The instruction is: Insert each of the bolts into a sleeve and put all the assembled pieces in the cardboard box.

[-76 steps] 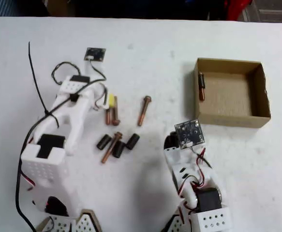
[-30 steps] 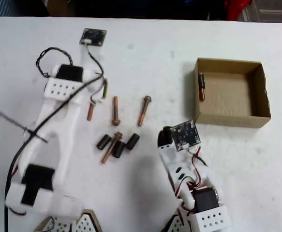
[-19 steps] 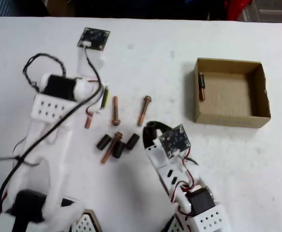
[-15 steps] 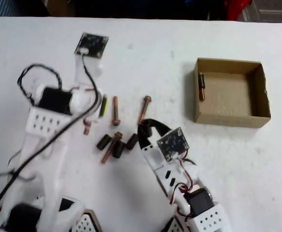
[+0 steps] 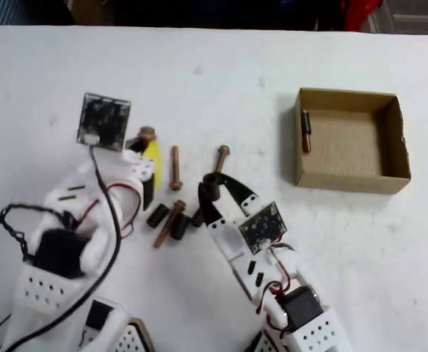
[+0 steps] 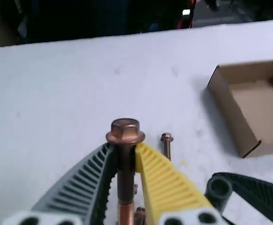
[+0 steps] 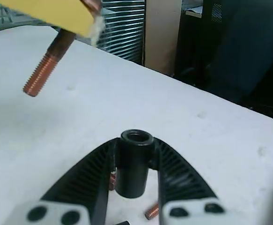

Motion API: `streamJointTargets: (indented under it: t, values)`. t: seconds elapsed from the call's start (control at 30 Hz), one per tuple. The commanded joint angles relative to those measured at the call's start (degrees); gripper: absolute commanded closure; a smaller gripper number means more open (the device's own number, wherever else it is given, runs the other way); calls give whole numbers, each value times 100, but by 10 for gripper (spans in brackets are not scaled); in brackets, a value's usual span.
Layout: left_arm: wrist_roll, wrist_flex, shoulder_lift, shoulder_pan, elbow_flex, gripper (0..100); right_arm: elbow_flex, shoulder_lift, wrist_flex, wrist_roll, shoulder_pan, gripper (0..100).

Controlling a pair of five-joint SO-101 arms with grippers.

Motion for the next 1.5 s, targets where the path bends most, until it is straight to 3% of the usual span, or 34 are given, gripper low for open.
streamJointTargets:
  t: [0.0, 0.13, 0.37, 0.53, 0.7, 1.17, 1.33, 1.47]
  values:
    - [237, -844, -338, 312, 114, 978, 44, -48, -312, -404, -57, 981]
    - [229, -1697, -365, 646, 501, 978, 44, -48, -303, -1073, -57, 982]
    - [220, -3253, -374, 901, 1134, 978, 44, -48, -259, -1099, -57, 982]
    - [202, -3358, -374, 1218, 1266, 977, 44, -48, -259, -1055, -48, 982]
    - [237, -3587, -374, 1323, 1292, 977, 44, -48, -277, -308, -57, 981]
    - [255, -3604, -382, 1675, 1512, 977, 44, -48, -268, -316, -31, 981]
    - [870, -3569, -382, 1666, 1512, 977, 44, -48, -268, -325, -31, 981]
    - [905, -3596, -382, 1631, 1574, 977, 44, -48, -259, -325, -48, 981]
